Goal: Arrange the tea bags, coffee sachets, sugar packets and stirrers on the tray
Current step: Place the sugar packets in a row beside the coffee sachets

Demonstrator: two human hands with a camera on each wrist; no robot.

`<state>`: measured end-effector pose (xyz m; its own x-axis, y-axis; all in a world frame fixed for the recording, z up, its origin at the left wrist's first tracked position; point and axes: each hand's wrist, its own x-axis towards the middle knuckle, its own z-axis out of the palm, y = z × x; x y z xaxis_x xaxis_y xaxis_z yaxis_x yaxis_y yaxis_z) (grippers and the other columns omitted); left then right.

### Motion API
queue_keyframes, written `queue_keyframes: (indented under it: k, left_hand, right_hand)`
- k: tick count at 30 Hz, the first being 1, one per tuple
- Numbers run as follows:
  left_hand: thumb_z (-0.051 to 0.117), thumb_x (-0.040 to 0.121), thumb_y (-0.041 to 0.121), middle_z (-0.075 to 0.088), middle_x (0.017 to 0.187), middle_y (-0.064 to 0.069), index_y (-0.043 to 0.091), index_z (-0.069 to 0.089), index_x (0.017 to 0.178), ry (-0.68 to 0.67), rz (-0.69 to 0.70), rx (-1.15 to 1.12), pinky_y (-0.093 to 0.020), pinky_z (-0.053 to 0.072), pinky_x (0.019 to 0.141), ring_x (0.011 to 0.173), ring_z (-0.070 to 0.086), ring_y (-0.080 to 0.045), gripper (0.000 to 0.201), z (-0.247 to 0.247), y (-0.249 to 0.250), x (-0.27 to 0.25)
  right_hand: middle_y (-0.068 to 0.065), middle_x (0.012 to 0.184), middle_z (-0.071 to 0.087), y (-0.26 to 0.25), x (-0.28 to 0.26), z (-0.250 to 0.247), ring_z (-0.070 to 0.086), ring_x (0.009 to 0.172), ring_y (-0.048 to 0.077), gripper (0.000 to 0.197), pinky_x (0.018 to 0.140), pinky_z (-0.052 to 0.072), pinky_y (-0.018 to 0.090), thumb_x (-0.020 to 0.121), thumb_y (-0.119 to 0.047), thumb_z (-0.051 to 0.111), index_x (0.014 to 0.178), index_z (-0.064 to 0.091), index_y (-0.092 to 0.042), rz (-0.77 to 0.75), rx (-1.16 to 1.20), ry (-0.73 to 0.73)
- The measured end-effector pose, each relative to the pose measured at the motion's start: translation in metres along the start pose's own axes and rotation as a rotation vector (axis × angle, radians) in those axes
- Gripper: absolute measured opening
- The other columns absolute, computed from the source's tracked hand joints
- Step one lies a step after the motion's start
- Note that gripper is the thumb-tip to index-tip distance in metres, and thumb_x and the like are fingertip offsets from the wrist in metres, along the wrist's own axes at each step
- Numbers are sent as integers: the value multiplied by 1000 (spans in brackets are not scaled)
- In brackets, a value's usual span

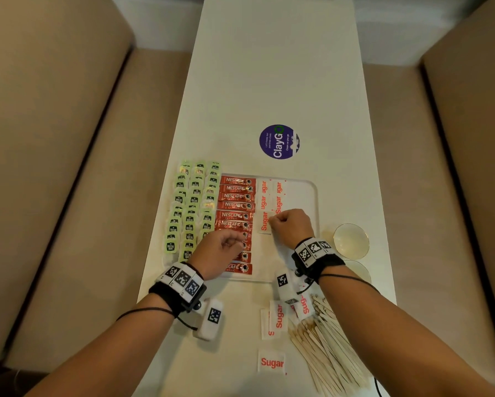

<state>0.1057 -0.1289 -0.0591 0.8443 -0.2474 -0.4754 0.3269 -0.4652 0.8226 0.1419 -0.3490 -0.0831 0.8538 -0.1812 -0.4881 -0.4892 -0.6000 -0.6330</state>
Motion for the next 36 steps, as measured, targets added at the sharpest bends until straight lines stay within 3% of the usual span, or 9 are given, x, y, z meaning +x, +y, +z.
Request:
queue_keyframes:
  k: [4,7,12,16,20,25,29,36]
  left_hand:
    - [66,95,13,73,100,-8,16,71,110,-32,-3,-1,-31,59,87,93,69,-23,16,-2,-8,-7]
    - [66,95,11,74,100,-4,15,72,110,-11,-3,-23,-27,58,84,93,69,-20,17,-4,-11,-11]
    - [67,95,12,74,102,-4,15,73,109,-6,-24,-36,-35,59,88,96,69,-24,16,-6,-16,-13]
    - [66,95,11,74,101,1,20,71,107,-4,-19,-54,-24,57,83,93,70,-14,16,-6,-13,-17]
    - [66,95,11,74,99,2,19,71,107,-5,-12,-32,-21,56,82,93,69,-12,15,-6,-12,-19]
    - [66,95,12,69,90,13,19,70,107,-38,27,88,-8,47,73,76,62,11,14,-1,-10,-27]
    - [67,94,22,64,88,12,24,70,104,-109,37,224,-14,44,72,75,58,2,11,9,-13,-37]
    - [65,93,23,63,89,8,19,67,111,-277,46,395,-16,44,69,80,59,-9,19,37,-12,-51]
  right_hand:
    - [-3,82,72,-5,5,1,64,72,9,28,59,45,21,96,-29,66,80,78,-10,27,-46,-9]
    - [-3,85,71,-8,6,3,61,69,6,25,56,43,19,96,-30,67,84,79,-11,43,-84,-8]
    - [-1,86,72,-10,7,3,65,76,13,24,65,48,24,95,-30,68,85,79,-11,59,-94,2]
    - [-1,86,74,-11,7,3,64,72,9,25,60,47,22,95,-31,68,82,78,-11,61,-97,-2]
    - [-1,86,74,-11,5,1,66,73,12,29,59,47,21,95,-32,68,80,79,-10,45,-98,4]
    - [6,77,75,-16,-17,-7,68,66,21,42,66,56,31,96,-42,66,72,75,-9,-35,-54,17]
    - [2,72,74,-10,-52,-21,69,69,15,41,70,57,30,94,-47,67,77,77,-10,-72,-56,5]
    - [-9,68,69,30,-113,-38,65,67,6,28,70,56,30,92,-46,69,80,76,-22,-64,-117,-25]
